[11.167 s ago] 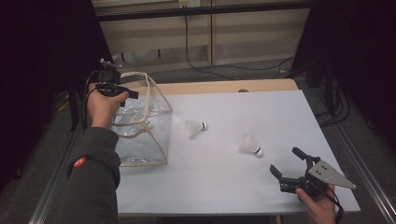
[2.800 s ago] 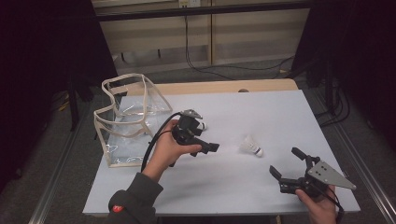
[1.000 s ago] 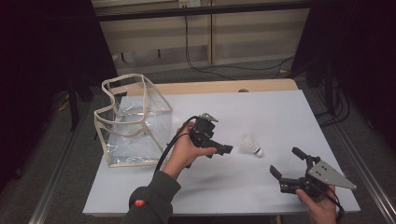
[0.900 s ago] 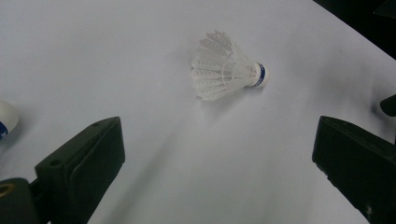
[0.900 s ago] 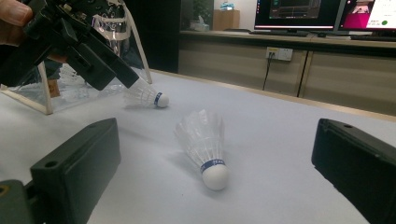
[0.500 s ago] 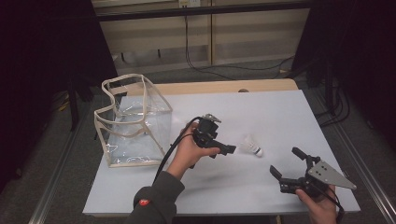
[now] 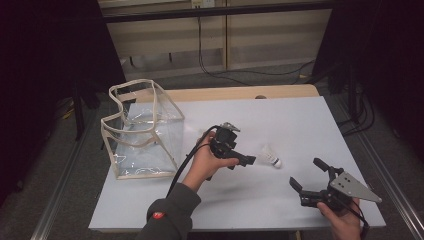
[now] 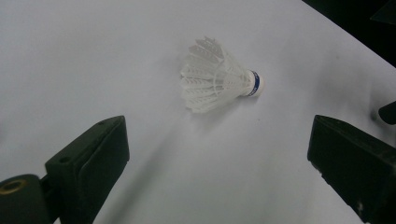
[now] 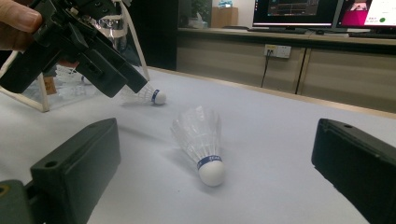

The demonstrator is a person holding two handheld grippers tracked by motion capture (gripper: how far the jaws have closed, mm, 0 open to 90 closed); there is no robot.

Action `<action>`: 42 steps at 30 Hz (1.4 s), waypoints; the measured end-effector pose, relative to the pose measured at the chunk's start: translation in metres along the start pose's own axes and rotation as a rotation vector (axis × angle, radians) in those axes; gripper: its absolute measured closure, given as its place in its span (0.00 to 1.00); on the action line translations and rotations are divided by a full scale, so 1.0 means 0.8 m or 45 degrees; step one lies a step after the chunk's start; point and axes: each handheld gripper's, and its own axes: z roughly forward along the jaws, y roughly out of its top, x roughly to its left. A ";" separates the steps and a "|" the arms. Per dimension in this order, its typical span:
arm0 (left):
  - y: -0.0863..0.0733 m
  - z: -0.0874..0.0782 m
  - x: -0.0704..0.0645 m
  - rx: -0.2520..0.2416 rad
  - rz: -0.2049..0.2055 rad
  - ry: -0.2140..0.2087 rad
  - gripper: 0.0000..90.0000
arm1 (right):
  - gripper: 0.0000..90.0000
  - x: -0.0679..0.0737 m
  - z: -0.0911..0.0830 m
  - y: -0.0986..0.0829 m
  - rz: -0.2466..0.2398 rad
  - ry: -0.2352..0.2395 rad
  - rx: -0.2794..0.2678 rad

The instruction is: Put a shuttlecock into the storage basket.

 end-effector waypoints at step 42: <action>0.001 0.036 -0.008 -0.016 0.023 -0.017 0.11 | 0.02 0.002 0.004 0.001 -0.007 0.004 -0.001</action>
